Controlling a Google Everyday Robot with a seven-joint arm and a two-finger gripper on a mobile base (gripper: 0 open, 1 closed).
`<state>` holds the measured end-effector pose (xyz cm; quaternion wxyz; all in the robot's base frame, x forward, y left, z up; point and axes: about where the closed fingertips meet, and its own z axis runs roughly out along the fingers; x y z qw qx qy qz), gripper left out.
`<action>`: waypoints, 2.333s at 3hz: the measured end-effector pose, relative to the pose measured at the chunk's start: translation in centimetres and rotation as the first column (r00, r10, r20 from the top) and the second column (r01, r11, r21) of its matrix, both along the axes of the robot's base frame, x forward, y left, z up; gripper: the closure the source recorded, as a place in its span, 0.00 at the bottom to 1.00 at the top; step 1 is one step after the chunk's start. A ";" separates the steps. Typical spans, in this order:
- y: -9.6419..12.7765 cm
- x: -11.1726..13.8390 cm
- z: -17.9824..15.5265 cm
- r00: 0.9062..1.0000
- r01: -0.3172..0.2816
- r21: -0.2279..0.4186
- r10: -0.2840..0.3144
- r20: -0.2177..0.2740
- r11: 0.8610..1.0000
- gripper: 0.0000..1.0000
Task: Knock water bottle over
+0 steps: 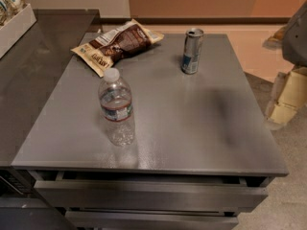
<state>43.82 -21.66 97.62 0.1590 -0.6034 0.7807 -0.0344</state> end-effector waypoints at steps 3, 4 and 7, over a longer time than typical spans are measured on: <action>7.2 -0.1 -2.0 0.993 -0.112 0.148 0.117 -0.022 0.983 0.00; 11.6 -0.2 -2.7 0.987 -0.150 0.257 0.161 -0.022 0.955 0.00; 23.0 0.8 -3.6 0.974 -0.212 0.516 0.225 0.038 0.830 0.00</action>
Offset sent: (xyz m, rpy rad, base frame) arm -0.0001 0.0790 -0.0241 0.1447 0.0563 0.1465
